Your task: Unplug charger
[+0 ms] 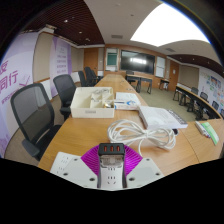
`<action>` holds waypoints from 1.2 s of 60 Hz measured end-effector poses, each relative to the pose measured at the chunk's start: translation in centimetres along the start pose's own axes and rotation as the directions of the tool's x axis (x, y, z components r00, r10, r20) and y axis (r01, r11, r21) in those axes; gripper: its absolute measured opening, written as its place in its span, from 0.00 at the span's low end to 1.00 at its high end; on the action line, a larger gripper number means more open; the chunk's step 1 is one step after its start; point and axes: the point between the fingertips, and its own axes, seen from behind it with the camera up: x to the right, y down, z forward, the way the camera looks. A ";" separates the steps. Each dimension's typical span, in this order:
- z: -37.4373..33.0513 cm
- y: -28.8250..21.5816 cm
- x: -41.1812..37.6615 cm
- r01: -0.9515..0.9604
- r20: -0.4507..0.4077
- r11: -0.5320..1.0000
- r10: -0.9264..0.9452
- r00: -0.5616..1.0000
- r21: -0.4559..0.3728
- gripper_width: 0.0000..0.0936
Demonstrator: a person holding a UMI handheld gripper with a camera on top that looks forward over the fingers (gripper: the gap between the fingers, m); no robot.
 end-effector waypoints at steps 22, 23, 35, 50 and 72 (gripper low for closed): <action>-4.0 -12.1 8.4 -0.021 -0.054 0.975 0.034 0.998 0.220 0.29; -3.8 -11.5 9.1 -0.023 -0.063 0.978 0.036 0.997 0.207 0.29; -0.8 -1.7 16.3 -0.040 -0.148 0.998 0.046 0.988 0.048 0.30; 0.0 6.0 18.9 -0.085 -0.161 0.995 0.076 0.984 -0.052 0.38; -6.7 9.8 18.4 -0.121 -0.163 0.977 0.092 0.982 -0.177 0.91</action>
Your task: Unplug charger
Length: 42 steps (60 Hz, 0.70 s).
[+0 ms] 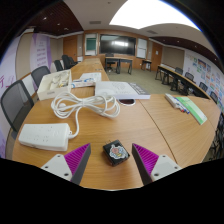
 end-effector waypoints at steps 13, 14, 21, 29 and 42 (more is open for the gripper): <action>-9.3 -0.3 -0.2 0.031 -0.040 0.999 -0.029 0.999 0.034 0.91; -10.2 -0.3 -0.3 0.031 -0.041 0.999 -0.030 0.999 0.037 0.92; -16.5 -0.2 -1.1 0.037 -0.045 0.997 -0.034 0.998 0.067 0.91; -22.9 0.6 -1.8 0.052 -0.052 0.996 -0.048 0.998 0.079 0.92; -30.0 1.6 -3.0 0.058 -0.043 0.993 -0.054 0.998 0.100 0.91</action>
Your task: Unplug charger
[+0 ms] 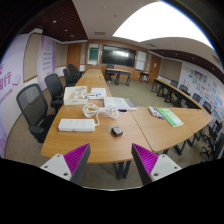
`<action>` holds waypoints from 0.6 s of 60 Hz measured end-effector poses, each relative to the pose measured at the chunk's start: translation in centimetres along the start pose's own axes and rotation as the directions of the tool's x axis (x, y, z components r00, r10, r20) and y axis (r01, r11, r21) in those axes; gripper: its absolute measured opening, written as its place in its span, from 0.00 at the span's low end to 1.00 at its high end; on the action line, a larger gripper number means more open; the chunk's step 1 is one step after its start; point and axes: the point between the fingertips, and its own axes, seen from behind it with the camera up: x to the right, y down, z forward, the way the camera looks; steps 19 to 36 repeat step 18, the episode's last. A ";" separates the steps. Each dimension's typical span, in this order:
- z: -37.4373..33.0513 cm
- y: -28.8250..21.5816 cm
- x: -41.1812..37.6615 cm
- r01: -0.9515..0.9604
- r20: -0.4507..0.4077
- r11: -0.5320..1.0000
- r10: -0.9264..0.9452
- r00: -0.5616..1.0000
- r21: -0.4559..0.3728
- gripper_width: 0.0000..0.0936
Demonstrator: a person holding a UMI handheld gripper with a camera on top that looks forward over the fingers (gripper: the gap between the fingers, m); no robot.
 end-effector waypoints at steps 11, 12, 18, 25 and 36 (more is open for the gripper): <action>-2.2 1.0 -0.5 -0.009 0.006 1.000 0.009 1.000 -0.007 0.91; -2.4 1.0 -0.5 -0.009 0.003 1.000 0.009 1.000 -0.008 0.91; -2.8 1.5 -0.3 0.004 -0.003 1.000 -0.004 1.000 -0.014 0.91; -2.8 1.5 -0.3 0.004 -0.003 1.000 -0.004 1.000 -0.014 0.91; -2.8 1.5 -0.3 0.004 -0.003 1.000 -0.004 1.000 -0.014 0.91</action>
